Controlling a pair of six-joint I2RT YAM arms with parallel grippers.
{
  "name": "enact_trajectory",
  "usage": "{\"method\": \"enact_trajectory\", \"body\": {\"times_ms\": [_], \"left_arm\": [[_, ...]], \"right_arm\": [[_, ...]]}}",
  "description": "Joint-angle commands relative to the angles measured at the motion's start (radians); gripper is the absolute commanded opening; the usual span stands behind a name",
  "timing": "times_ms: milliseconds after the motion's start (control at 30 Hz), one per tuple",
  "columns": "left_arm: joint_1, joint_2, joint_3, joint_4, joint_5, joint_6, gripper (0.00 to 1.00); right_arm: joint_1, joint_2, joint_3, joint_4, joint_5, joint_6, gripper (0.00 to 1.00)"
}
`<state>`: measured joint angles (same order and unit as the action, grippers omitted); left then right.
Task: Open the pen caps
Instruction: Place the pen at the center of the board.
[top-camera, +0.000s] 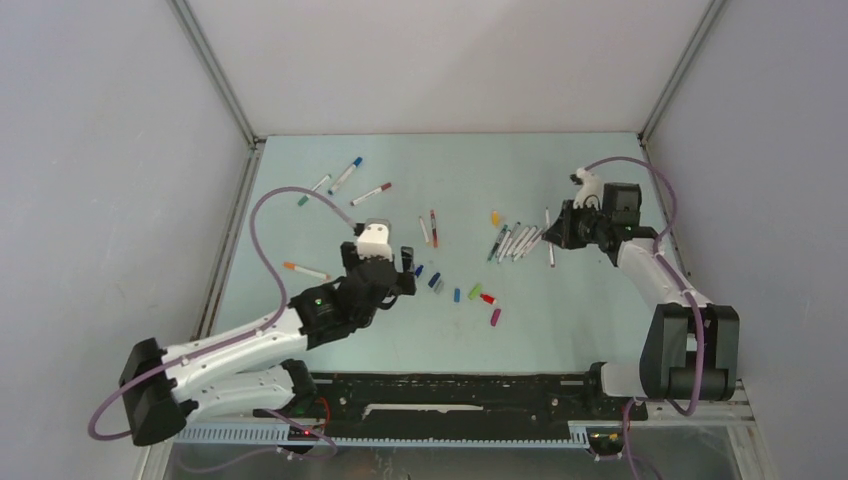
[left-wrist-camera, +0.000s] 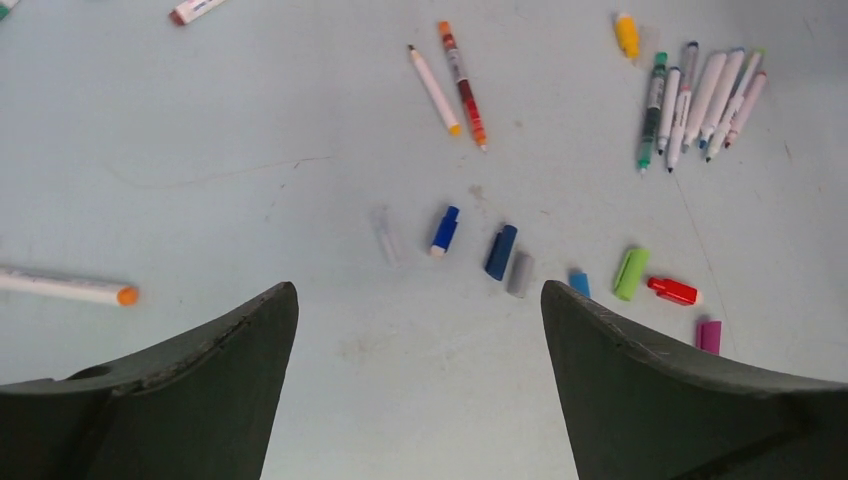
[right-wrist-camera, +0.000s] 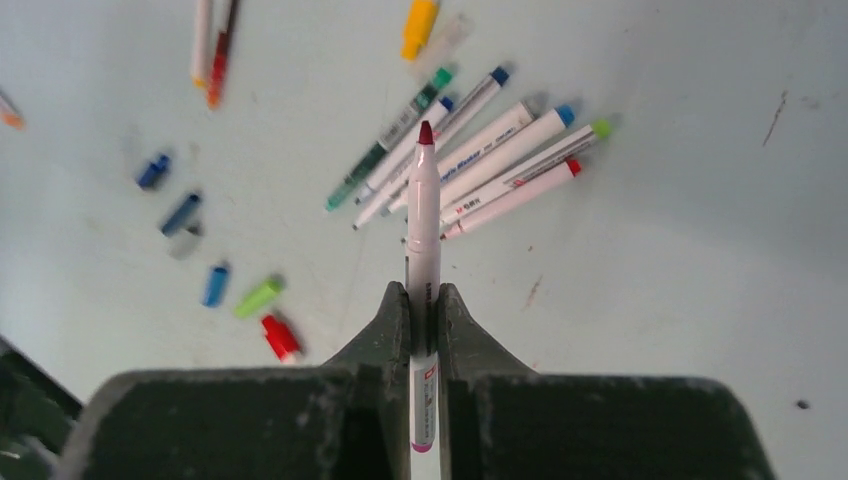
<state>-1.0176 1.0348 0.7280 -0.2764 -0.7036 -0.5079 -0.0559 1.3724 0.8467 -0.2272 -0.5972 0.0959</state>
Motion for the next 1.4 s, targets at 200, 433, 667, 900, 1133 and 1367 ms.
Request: {"method": "enact_trajectory", "body": {"times_ms": [200,433,667,900,1133,1367], "left_arm": [[0.121,-0.327,-0.209,0.043,0.030,-0.152,0.97],[0.242,-0.451,-0.333,0.104,0.164,-0.258,0.99],[0.272,-0.447,-0.324,0.073,0.195,-0.261,0.99],[0.281,-0.449,-0.330,0.067,0.208,-0.268,0.99],[0.294,-0.449,-0.337,0.083,0.228,-0.273,0.99],[0.312,-0.440,-0.340,0.105,0.273,-0.283,0.99]], "right_arm": [[0.131,-0.134,0.008,-0.379,0.017,-1.245,0.00],[0.136,-0.041,-0.032,-0.525,0.104,-1.923,0.00],[0.249,0.073,-0.042,-0.374,0.246,-1.982,0.03],[0.304,0.164,-0.041,-0.262,0.382,-1.998,0.11],[0.314,0.164,-0.041,-0.186,0.383,-1.913,0.30],[0.318,0.081,-0.041,-0.163,0.361,-1.760,0.34]]}}
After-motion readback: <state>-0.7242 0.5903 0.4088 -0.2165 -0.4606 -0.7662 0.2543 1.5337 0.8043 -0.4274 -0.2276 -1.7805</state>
